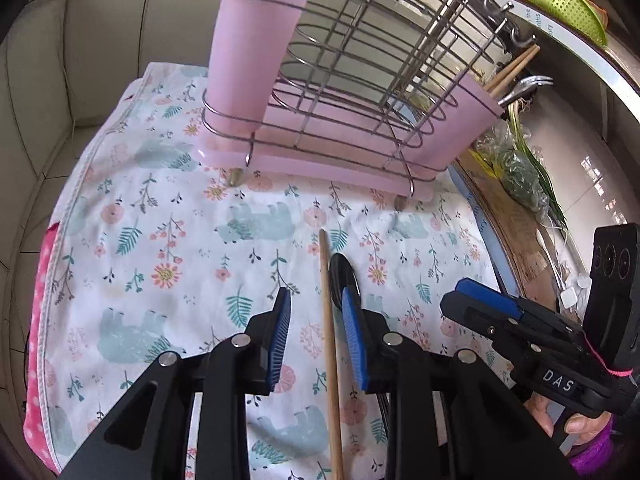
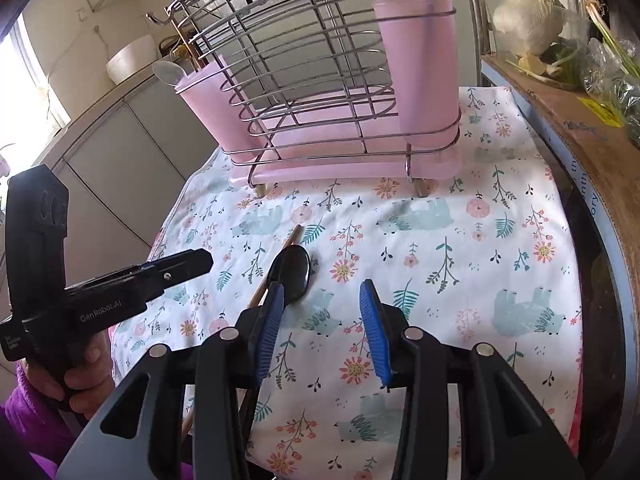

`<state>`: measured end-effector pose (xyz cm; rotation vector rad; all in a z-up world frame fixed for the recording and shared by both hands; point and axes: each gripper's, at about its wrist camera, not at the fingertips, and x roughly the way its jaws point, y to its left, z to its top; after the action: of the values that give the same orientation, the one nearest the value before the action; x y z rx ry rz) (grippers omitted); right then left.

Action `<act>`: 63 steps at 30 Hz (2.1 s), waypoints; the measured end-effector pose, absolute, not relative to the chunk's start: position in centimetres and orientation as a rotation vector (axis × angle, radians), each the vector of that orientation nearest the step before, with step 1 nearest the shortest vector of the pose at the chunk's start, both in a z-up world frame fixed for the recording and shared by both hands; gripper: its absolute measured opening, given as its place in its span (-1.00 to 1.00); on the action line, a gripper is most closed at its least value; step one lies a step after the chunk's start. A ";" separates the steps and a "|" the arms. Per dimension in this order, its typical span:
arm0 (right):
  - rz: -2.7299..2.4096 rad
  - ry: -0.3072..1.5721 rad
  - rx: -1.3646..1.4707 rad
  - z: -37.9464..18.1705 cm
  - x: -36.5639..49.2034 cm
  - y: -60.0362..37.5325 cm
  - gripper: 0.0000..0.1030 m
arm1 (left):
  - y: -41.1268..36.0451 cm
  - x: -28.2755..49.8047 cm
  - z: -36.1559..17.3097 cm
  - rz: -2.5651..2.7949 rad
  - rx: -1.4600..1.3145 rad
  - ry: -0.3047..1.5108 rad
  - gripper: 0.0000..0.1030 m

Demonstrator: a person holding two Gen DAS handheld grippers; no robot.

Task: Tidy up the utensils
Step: 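Move both open tools back to the cloth near the black spoon, then grasp the wooden chopstick with the left tool while the right tool grasps the black spoon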

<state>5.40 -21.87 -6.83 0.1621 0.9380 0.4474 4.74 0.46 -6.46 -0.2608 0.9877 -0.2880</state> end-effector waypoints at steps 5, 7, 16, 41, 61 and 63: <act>0.447 0.954 0.196 -7.4 5.7 -22.4 -0.22 | -0.8 4.8 -7.5 -0.301 -0.205 1.037 -0.50; 0.448 0.959 0.202 -7.5 5.7 -22.6 -0.22 | -1.1 4.9 -8.0 -0.301 -0.197 1.061 -0.50; 0.455 0.977 0.207 -8.1 5.8 -22.4 -0.22 | -1.9 5.2 -9.7 -0.294 -0.182 1.116 -0.76; 0.447 1.000 0.227 -8.5 5.9 -22.5 -0.22 | 2.0 3.9 -8.7 -0.160 -0.182 1.081 -1.00; 0.477 1.100 0.391 -10.5 7.2 -23.5 -0.22 | -3.2 8.2 -9.2 -0.309 -0.025 1.178 -0.70; 0.480 1.102 0.387 -10.6 7.3 -23.4 -0.22 | -3.4 8.7 -10.0 -0.300 -0.017 1.205 -0.73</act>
<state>7.26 -23.37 -10.56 0.3866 1.1019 0.4797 8.71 -3.44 -10.00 -0.0172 1.2052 -0.3004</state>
